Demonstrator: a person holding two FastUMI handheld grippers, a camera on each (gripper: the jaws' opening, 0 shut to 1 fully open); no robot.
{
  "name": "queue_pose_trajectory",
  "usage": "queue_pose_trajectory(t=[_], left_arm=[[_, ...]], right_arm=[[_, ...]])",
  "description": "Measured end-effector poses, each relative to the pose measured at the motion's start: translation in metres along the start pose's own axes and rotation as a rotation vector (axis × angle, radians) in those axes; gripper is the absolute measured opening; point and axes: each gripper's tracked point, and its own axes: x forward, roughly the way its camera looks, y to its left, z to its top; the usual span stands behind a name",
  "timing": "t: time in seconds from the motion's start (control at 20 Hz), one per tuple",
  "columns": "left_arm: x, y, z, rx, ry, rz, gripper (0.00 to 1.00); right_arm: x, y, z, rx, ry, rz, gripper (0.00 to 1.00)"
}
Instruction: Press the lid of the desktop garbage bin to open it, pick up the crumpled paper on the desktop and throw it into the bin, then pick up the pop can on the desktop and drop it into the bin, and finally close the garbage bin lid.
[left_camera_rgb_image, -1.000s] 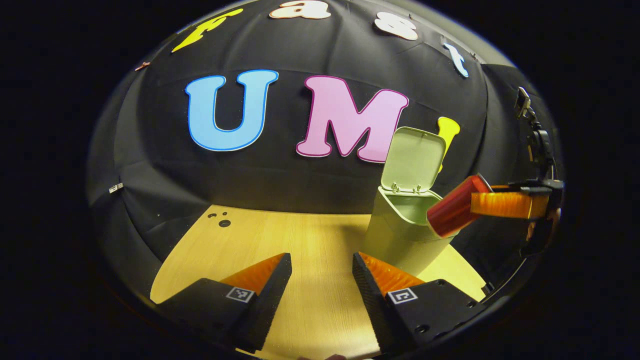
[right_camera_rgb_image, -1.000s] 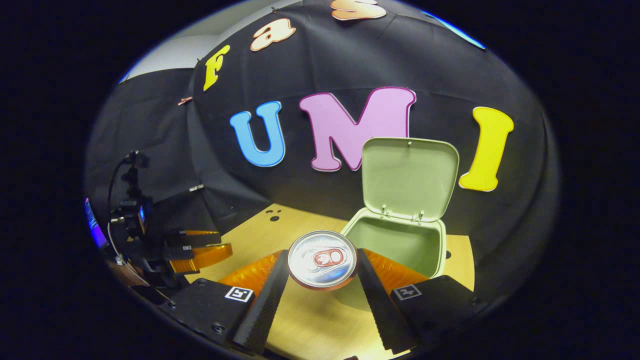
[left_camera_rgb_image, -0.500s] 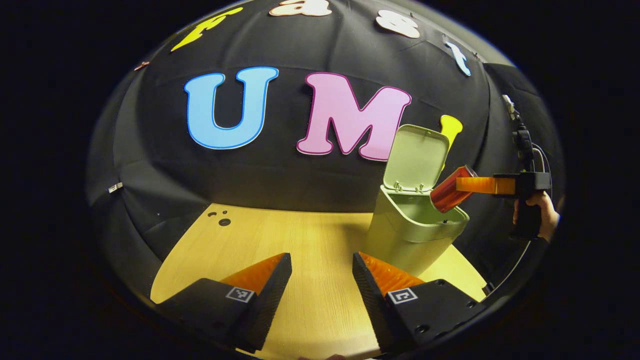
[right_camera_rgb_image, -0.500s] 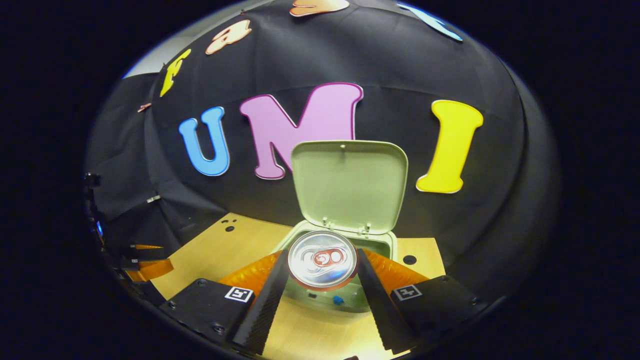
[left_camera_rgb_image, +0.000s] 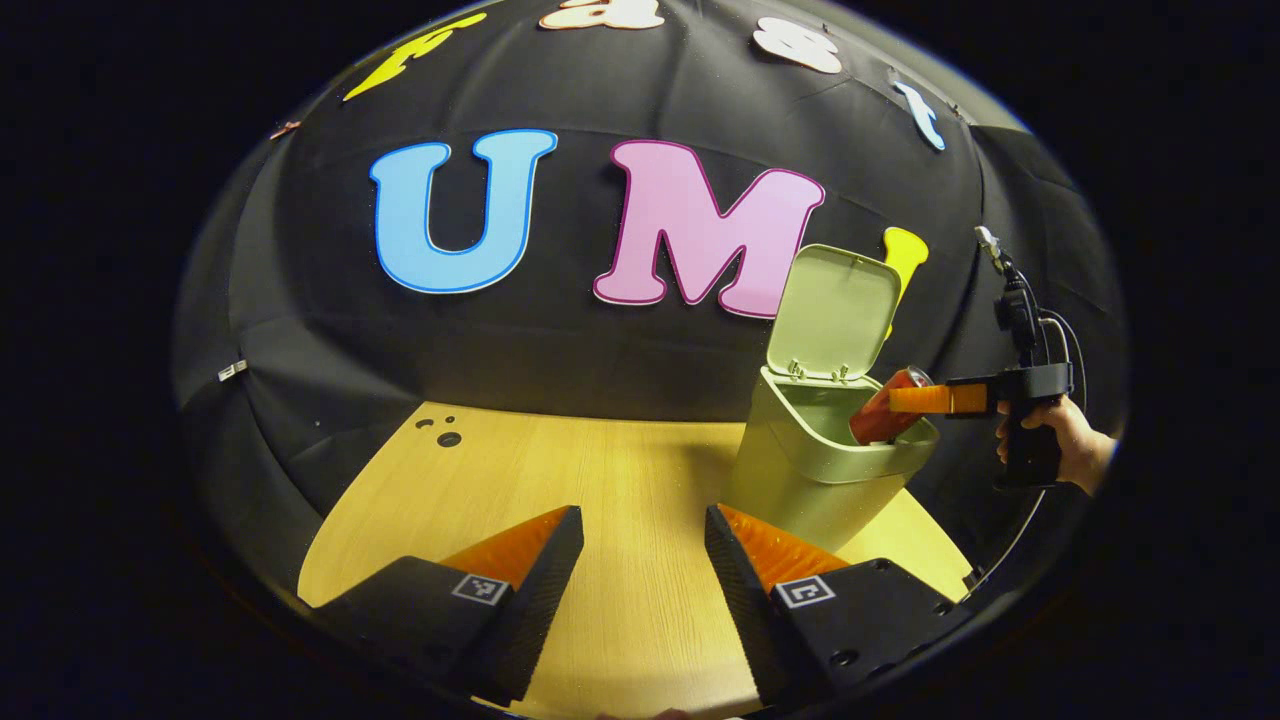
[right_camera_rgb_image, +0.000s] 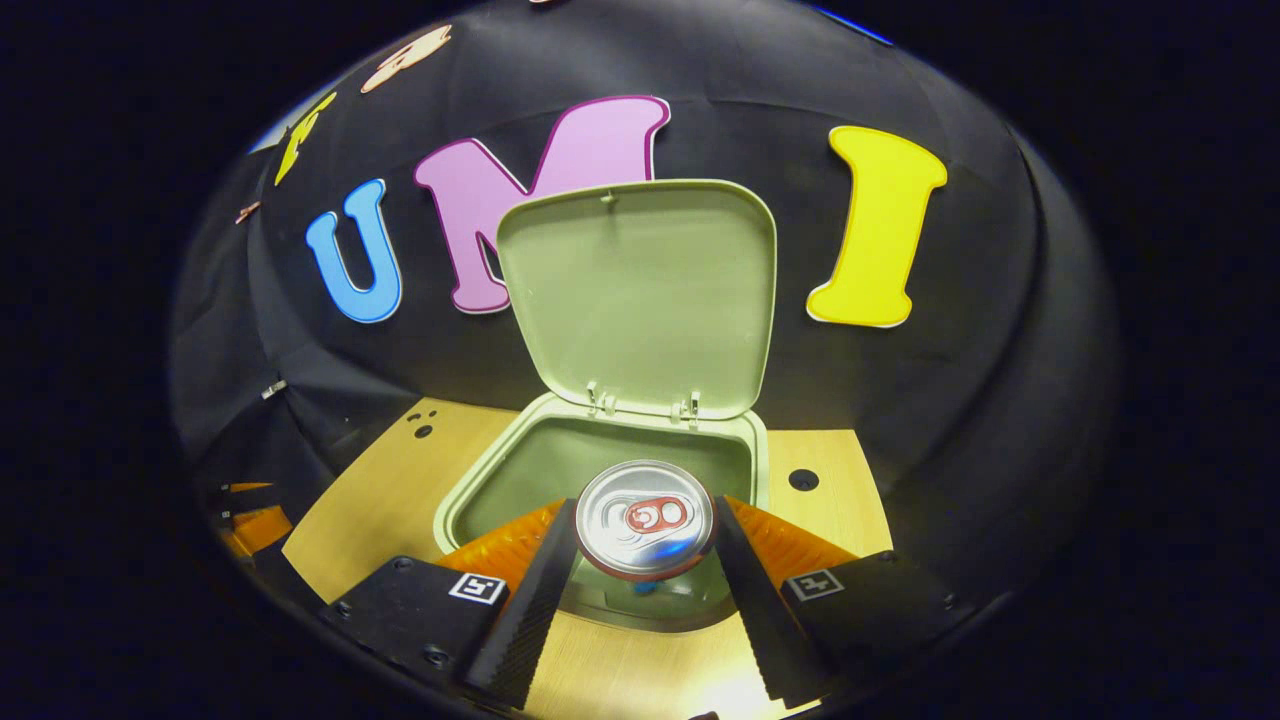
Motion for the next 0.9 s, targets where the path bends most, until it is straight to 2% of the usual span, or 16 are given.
queue_pose_trajectory(t=[0.25, 0.9], left_arm=[[-0.005, 0.002, -0.002, -0.010, -0.002, 0.012, 0.82], [-0.024, 0.006, -0.003, 0.000, -0.012, 0.025, 0.82]], right_arm=[[0.012, -0.008, -0.014, -0.007, 0.052, -0.026, 0.86], [0.006, 0.002, -0.018, 0.023, 0.072, -0.010, 0.87]])
